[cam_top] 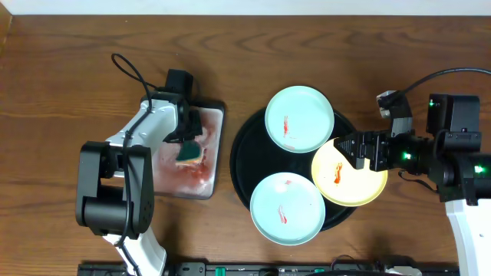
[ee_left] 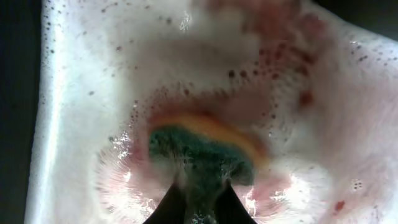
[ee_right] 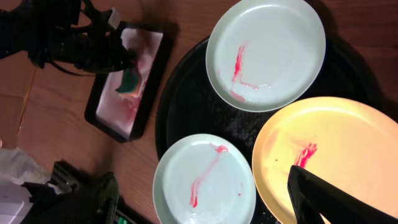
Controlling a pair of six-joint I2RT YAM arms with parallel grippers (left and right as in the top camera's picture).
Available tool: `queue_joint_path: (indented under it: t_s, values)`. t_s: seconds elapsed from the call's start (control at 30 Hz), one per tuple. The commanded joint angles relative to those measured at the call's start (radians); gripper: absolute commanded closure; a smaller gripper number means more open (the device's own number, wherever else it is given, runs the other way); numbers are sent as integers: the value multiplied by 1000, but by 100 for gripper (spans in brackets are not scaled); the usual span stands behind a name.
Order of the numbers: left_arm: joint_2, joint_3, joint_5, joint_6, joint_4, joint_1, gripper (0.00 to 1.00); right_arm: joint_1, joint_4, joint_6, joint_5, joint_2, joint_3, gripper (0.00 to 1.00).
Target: Clean dirty plates on tray and stack at the side
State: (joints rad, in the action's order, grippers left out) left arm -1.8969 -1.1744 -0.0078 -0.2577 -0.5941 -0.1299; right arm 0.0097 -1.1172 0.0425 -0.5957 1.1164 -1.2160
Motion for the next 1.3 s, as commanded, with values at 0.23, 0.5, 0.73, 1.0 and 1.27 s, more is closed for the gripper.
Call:
queue_joint_path:
  t_s: [0.23,0.5,0.73,1.0,1.27]
  values:
    - [82,-63,23,2,-203,-2,46,-14,-5,1,-15,-4,-18,15]
    - [103,22,23,-10,-259,-2,46,-14,-6,2,-11,-4,-18,14]
    - [103,175,27,-62,-44,-2,69,-14,-6,2,-11,-4,-18,14]
    - [124,127,26,-57,-103,-2,93,-14,-39,2,50,-3,-9,19]
    - [222,-16,26,-24,-298,-2,92,84,-53,93,175,-3,135,36]
